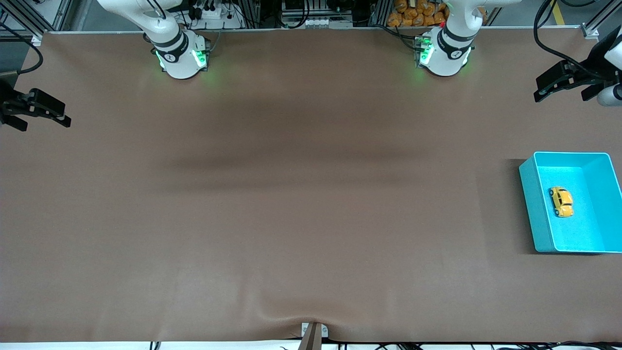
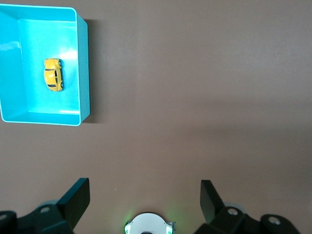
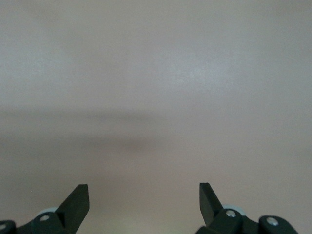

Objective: Wind and store yellow beetle car

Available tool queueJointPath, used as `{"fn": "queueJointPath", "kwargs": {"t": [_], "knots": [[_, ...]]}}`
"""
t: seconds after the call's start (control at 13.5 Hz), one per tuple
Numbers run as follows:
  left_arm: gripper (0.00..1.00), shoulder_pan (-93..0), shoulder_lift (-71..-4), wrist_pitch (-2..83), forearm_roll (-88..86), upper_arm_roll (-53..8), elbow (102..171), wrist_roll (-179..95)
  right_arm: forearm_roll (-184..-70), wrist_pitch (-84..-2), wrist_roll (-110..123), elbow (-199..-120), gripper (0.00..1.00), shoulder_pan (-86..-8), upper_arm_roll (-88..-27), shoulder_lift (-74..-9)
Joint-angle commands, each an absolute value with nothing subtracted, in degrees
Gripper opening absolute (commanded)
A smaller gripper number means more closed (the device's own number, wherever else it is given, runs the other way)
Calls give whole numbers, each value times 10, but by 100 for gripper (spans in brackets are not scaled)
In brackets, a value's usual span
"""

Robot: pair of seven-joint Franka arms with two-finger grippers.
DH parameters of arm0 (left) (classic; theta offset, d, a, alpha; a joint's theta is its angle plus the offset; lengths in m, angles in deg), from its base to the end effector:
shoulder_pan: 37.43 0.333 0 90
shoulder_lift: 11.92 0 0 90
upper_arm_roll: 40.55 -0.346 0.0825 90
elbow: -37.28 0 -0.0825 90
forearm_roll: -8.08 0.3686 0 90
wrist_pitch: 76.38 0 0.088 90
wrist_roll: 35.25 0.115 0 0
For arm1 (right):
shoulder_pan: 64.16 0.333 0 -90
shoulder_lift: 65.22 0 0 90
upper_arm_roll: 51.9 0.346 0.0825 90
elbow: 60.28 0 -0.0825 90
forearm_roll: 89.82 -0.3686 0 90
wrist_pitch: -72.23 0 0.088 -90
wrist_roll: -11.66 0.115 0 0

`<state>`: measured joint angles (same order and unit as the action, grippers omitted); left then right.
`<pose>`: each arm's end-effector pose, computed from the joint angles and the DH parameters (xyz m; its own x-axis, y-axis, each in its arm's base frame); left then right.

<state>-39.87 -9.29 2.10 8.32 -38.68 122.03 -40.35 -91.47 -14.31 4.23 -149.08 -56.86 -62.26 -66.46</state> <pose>0.4995 -0.0376 0.6943 0.9979 0.0149 -0.0628 0.0142 -0.9998 -0.0113 0.5252 -0.0259 0.6621 0.9969 0.0780 -0.0137 0.0775 -0.9964 -0.0347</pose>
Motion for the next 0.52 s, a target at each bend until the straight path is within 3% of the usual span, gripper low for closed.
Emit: {"fn": "queueJointPath", "kwargs": {"t": [0.0, 0.44], "knots": [[100, -402, -96, 8, 72, -391, 1207, -396, -922, -132, 49, -1462, 100, -568, -620, -662], [100, -402, -96, 8, 72, -390, 1208, -382, -923, -124, 50, -1461, 100, -569, -621, -660]]}}
